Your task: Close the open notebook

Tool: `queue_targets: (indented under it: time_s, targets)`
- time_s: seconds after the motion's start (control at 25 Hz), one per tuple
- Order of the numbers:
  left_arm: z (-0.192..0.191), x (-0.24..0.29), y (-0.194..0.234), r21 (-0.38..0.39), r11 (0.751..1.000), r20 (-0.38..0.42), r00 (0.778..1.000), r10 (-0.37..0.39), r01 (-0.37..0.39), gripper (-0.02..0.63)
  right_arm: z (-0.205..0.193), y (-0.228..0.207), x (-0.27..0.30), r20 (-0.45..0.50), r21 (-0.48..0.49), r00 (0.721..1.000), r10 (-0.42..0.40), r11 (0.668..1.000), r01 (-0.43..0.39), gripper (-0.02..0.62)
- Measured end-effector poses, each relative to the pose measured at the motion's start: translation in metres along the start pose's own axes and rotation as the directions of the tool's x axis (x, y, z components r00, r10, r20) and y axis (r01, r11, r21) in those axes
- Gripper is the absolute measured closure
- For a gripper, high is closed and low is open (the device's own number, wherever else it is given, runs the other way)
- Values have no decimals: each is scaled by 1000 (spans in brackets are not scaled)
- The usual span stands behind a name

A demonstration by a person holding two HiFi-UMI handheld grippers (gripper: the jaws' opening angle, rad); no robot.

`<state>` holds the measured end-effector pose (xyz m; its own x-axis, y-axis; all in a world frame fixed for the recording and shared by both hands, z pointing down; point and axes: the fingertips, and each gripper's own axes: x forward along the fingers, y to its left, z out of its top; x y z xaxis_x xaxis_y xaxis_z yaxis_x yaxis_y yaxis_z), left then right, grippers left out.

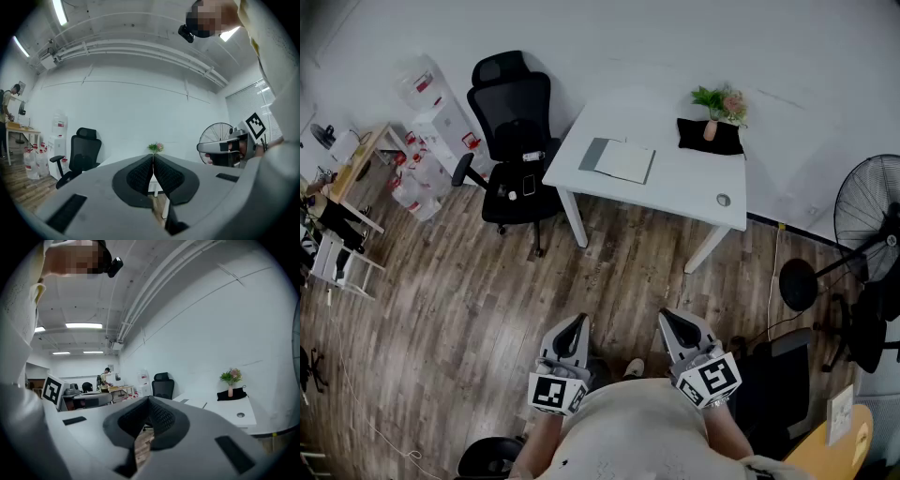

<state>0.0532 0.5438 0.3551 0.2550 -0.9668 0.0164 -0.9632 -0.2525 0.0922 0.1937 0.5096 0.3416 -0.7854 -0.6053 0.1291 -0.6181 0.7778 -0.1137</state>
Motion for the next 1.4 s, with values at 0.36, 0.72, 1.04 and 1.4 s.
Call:
queue_targets:
  time_s: [0.36, 0.72, 1.04, 1.4]
  targets:
    - [-5, -3, -13, 12, 1000, -18, 1000, -2, 2, 594, -3, -8, -16, 15, 15, 1000, -7, 1000, 7, 594]
    - [-12, 8, -16, 18, 999, -52, 998, -28, 29, 594, -18, -21, -24, -40, 37, 999, -36, 999, 38, 594]
    - [-12, 17, -11, 8, 1000, -58, 998, -29, 30, 594, -9, -14, -5, -60, -10, 998, -8, 1000, 8, 595]
    - [-15, 25, 42, -14, 999, -47, 998, 41, -42, 594, -2, -17, 35, -33, 28, 999, -32, 999, 33, 594]
